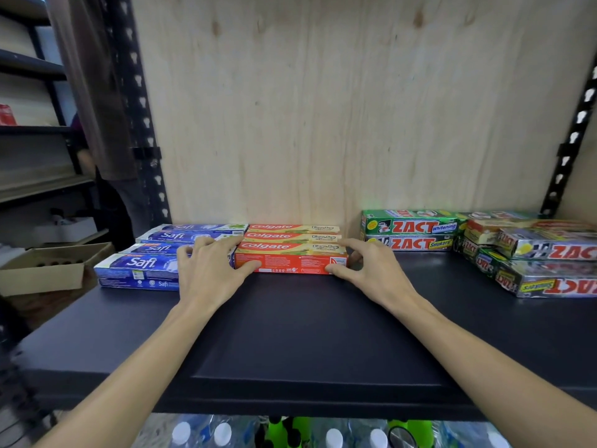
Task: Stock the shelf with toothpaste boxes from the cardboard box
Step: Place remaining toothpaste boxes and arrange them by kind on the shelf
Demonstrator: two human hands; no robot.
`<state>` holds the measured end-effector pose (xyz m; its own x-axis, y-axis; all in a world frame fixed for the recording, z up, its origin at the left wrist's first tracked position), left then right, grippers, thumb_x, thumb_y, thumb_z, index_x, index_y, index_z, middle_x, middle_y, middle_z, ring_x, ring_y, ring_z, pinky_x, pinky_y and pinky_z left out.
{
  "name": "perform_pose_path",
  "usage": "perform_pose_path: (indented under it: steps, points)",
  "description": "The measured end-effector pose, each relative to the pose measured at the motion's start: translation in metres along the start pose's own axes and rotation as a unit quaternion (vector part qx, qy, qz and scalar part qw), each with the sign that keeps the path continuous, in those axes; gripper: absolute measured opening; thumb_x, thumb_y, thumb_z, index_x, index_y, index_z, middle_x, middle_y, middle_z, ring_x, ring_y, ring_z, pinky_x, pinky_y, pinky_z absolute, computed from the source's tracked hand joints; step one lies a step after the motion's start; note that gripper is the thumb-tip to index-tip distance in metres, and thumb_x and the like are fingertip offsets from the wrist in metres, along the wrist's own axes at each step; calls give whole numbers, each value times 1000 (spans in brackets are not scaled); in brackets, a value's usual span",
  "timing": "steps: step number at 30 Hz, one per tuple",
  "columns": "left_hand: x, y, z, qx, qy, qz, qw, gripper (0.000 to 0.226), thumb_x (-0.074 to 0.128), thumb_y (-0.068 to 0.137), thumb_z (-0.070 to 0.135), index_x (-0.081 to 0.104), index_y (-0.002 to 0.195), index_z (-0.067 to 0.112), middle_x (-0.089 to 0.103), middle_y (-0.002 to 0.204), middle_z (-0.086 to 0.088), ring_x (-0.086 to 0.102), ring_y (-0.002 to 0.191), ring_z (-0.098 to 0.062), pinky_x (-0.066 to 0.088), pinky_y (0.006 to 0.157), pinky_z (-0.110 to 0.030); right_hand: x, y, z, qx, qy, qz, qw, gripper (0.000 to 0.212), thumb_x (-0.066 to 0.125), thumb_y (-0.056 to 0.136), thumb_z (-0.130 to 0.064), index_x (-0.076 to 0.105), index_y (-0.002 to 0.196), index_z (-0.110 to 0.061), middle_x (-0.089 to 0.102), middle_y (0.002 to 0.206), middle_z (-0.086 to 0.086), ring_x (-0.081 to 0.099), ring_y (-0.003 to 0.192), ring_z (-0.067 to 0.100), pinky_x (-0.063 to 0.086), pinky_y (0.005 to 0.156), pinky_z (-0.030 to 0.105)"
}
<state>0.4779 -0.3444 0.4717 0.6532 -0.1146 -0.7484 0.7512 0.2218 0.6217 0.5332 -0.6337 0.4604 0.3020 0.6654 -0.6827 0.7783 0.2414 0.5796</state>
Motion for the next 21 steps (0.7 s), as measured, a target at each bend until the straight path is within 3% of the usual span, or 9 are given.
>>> perform_pose_path:
  steps: [5, 11, 16, 21]
  points:
    - [1, -1, 1, 1, 3, -1, 1000, 64, 61, 83, 72, 59, 136, 36, 69, 121, -1, 49, 126, -20, 28, 102, -44, 3, -1, 5, 12, 3, -10, 1000, 64, 75, 81, -58, 62, 137, -29, 70, 90, -6, 60, 94, 18, 55, 85, 41]
    - [1, -2, 1, 2, 10, -9, 1000, 63, 60, 87, 68, 55, 140, 35, 68, 125, -1, 47, 130, -20, 26, 102, -43, 1, -4, -1, -11, -10, -29, 999, 35, 71, 91, -46, 72, 125, -34, 67, 93, -15, 53, 99, 19, 44, 81, 32]
    - [1, -3, 2, 3, 4, -8, 1000, 59, 61, 89, 63, 54, 141, 35, 68, 125, 1, 45, 133, -18, 25, 104, -44, 4, -2, 1, -4, -31, -44, 999, 39, 68, 93, -49, 73, 124, -25, 66, 91, -1, 52, 98, 21, 48, 89, 41]
    - [4, -2, 0, 2, 0, -18, 1000, 59, 59, 89, 64, 53, 141, 36, 67, 126, 0, 43, 134, -19, 25, 105, -44, 3, -3, 1, -2, -43, -43, 998, 42, 66, 94, -51, 71, 126, -24, 67, 94, -2, 52, 102, 20, 48, 91, 42]
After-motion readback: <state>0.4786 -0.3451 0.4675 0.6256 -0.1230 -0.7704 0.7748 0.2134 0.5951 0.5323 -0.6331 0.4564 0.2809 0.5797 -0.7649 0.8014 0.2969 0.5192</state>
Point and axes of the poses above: each hand's wrist, its own y-axis towards the middle knuckle, its own x-axis out of the palm, z = x × y, the point moved 9 cm from there along y, towards the middle knuckle
